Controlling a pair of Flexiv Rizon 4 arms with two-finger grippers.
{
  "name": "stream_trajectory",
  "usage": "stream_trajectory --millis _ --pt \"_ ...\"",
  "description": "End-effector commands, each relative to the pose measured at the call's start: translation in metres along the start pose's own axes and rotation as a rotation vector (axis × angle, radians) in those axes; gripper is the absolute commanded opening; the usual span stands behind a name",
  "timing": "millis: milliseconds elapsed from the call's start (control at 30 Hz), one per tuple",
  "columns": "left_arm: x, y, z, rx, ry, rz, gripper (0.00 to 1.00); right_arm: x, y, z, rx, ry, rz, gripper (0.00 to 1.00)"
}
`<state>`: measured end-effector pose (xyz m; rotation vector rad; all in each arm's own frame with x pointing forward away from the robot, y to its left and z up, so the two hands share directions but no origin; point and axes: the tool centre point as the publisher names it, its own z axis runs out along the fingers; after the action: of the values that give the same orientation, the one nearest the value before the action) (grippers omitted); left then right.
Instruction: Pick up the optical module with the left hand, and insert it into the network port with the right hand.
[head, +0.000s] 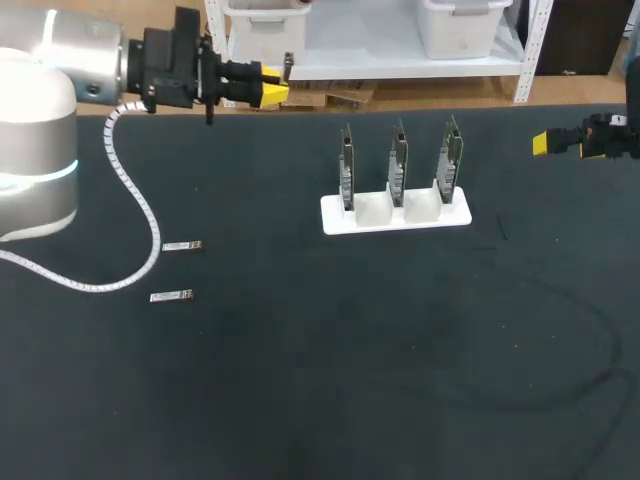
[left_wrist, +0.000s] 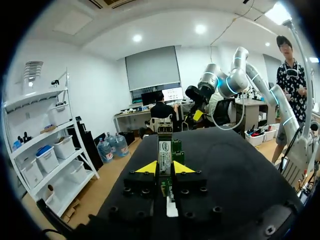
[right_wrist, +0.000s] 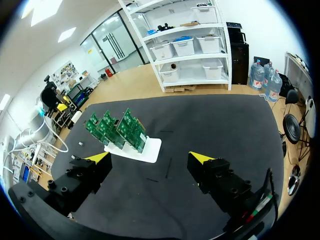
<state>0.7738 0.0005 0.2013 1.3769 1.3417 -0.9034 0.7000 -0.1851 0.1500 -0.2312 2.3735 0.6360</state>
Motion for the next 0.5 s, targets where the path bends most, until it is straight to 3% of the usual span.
stream_trajectory --millis 33,500 --pt "0.0061 0.0048 0.0134 0.033 -0.044 -0.008 0.00 0.0000 0.0000 0.0000 0.000 0.000 0.000 1.00" --pt "0.0092 0.0060 0.0156 0.044 -0.052 -0.017 0.00 0.0000 0.0000 0.0000 0.000 0.000 0.000 1.00"
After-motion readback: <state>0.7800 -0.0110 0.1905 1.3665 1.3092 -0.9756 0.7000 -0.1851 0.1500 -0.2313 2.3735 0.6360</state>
